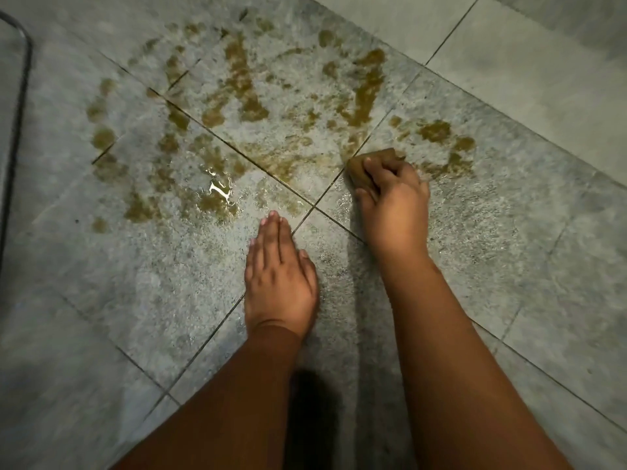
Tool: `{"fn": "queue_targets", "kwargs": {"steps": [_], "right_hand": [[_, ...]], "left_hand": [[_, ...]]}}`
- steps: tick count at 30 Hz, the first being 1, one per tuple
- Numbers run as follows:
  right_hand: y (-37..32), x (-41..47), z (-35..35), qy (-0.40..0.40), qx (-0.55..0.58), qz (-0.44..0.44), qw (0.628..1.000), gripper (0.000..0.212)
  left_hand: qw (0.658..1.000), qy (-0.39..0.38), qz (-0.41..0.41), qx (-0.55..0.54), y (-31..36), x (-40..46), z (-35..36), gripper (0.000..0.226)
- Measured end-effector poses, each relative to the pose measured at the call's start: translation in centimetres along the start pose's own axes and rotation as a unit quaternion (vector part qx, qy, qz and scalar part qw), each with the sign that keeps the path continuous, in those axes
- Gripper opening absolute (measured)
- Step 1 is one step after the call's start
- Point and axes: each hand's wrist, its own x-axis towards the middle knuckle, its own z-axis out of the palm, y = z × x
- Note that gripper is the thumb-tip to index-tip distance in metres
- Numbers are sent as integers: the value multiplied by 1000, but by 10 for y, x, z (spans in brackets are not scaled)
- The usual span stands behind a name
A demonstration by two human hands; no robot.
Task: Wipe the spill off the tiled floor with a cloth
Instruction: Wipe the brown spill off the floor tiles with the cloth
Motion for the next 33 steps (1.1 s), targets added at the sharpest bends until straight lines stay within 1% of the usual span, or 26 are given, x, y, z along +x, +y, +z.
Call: {"fn": "queue_targets", "kwargs": {"steps": [4, 7, 11, 15, 20, 23, 26, 28, 31, 33], "right_hand": [[12, -38, -10, -29, 6, -7, 1000, 45], [15, -38, -12, -44, 6, -8, 999, 46], [13, -34, -8, -38, 25, 2, 999, 45], [15, -50, -13, -35, 38, 8, 999, 43], [15, -96, -19, -69, 29, 11, 997, 41], [15, -105, -23, -95, 7, 5, 995, 38], [13, -90, -27, -144, -8, 7, 989, 29], [6, -81, -38, -190, -13, 25, 981, 25], [-10, -78, -64, -273, -49, 5, 961, 32], [-21, -70, -86, -298, -65, -23, 952, 37]], "left_hand": [[1000, 0, 0, -4, 1, -1, -1, 59], [1000, -4, -1, -2, 1, 0, -2, 59], [1000, -9, 1, 1, 1, -1, -3, 59], [1000, -4, -6, -18, 2, -4, -3, 57], [999, -4, -10, -30, 3, -4, -5, 56], [999, -29, 2, -30, 2, -8, -12, 56], [996, -73, 38, -19, -5, -17, -27, 57], [996, -77, 39, 5, -7, -30, -42, 57], [994, -92, 46, 43, -7, -50, -66, 57], [992, -106, 49, 51, -6, -57, -81, 56]]}}
